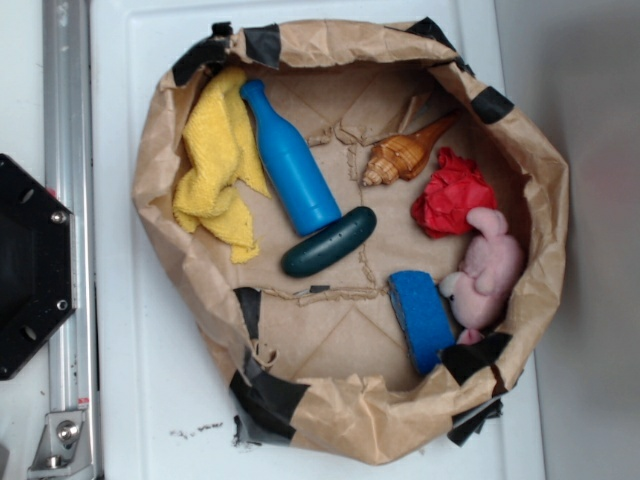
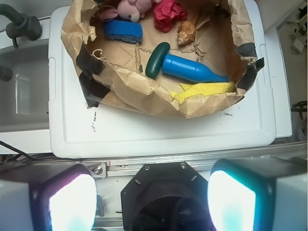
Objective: Grab the plastic pickle.
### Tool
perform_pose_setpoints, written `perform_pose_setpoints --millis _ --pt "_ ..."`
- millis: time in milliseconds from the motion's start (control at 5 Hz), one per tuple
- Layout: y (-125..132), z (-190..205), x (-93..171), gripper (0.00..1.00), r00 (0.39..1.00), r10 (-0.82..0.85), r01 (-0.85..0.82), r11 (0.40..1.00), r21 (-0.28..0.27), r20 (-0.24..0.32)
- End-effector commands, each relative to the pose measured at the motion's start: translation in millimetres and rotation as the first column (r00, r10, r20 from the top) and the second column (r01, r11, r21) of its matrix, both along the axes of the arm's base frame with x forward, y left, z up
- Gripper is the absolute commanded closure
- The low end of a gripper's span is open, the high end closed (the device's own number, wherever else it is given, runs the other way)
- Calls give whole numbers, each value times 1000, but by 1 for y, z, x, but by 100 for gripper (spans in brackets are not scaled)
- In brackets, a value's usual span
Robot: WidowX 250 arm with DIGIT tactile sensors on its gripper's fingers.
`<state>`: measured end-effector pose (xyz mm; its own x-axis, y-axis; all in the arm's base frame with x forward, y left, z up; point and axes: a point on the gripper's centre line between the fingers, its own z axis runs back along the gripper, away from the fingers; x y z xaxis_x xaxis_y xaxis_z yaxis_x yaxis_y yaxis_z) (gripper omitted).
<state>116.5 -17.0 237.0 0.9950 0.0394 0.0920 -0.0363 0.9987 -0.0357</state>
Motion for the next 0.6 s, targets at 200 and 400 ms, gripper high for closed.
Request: perform_pose_setpoints --millis 200,400 --pt "21 -36 50 0 994 110 -109 993 -39 19" --pt "29 -56 89 0 964 265 -262 959 -105 14"
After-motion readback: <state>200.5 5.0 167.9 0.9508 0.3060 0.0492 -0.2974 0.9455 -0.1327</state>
